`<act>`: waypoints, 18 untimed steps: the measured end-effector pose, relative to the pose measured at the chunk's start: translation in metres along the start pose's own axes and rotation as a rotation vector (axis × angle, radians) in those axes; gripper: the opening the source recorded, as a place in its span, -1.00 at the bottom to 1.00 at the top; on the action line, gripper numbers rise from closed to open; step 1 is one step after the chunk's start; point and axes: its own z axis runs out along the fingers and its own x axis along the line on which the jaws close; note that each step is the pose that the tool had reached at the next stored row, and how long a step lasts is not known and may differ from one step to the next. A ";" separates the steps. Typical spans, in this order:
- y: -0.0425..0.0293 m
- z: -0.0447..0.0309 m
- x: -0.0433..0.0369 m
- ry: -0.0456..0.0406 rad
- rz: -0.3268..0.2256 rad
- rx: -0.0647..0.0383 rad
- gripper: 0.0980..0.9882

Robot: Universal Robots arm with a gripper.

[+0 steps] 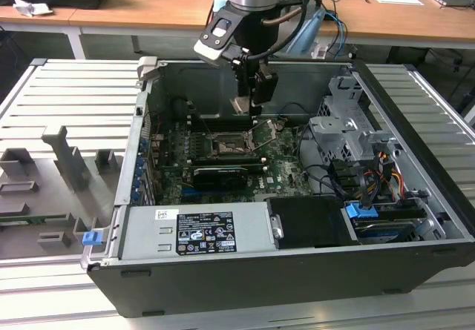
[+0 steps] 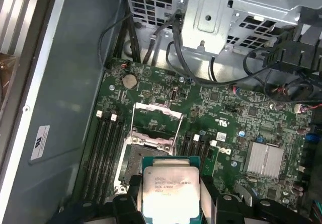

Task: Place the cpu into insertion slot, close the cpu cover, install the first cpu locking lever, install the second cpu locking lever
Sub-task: 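Place the cpu into insertion slot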

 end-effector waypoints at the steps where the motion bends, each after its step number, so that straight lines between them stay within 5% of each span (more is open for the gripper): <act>1: -0.0001 0.0019 0.0000 -0.0014 0.021 0.000 0.00; 18: -0.0019 0.0178 0.0001 -0.0076 0.139 0.007 0.00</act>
